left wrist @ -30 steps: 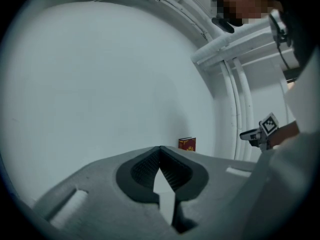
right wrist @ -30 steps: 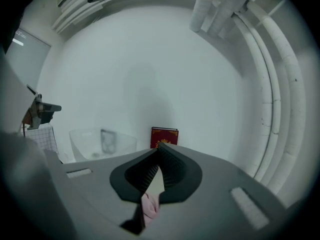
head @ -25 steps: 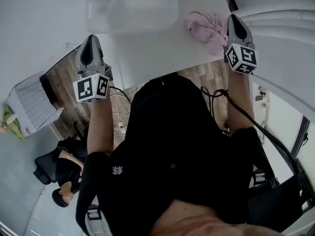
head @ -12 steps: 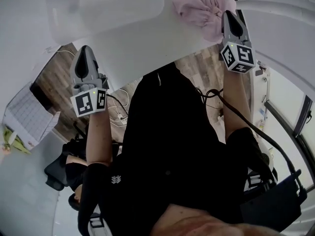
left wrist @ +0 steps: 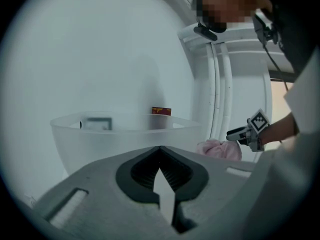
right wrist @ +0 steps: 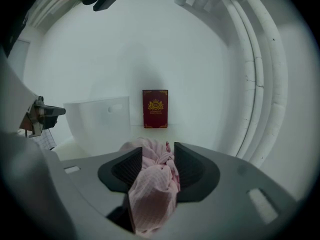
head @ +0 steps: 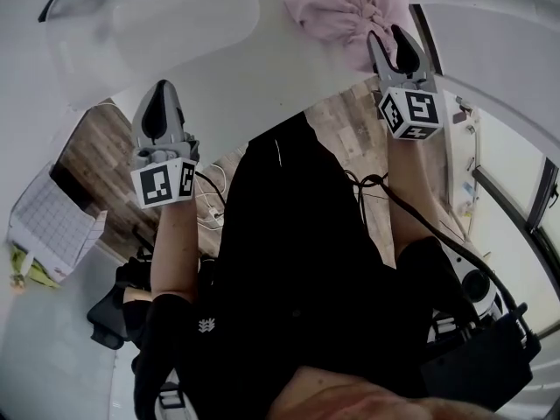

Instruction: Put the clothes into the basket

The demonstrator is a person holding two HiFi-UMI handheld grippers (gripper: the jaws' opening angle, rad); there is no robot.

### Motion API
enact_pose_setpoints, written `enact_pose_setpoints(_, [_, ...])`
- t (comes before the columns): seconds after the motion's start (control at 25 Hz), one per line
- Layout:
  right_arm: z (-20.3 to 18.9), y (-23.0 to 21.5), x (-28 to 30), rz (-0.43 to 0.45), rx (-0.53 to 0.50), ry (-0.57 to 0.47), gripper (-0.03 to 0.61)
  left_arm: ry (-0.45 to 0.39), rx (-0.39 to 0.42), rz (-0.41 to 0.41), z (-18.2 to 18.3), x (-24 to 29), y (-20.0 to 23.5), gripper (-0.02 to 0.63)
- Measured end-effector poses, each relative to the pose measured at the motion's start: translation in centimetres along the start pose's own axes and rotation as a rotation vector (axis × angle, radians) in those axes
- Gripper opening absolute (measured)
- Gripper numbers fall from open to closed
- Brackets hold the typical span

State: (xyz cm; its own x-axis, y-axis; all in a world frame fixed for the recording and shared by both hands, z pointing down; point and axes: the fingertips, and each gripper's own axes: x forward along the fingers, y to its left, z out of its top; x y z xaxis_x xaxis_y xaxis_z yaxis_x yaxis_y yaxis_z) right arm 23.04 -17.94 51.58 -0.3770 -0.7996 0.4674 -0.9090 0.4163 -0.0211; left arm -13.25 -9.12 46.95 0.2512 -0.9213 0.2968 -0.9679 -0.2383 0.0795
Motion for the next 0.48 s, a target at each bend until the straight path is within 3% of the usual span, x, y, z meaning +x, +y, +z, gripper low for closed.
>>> enact_pose_setpoints(0.24, [-3.7, -0.7, 1.4, 0.0, 0.012, 0.103, 0.499, 0.032, 0.011, -0.036, -1.7, 1.5, -1.2, 0.002])
enact_pose_setpoints(0.48, [-5.6, -0.1, 2.2, 0.009, -0.012, 0.171, 0.516, 0.046, 0.014, -0.032, -1.5, 0.8, -1.3, 0.001])
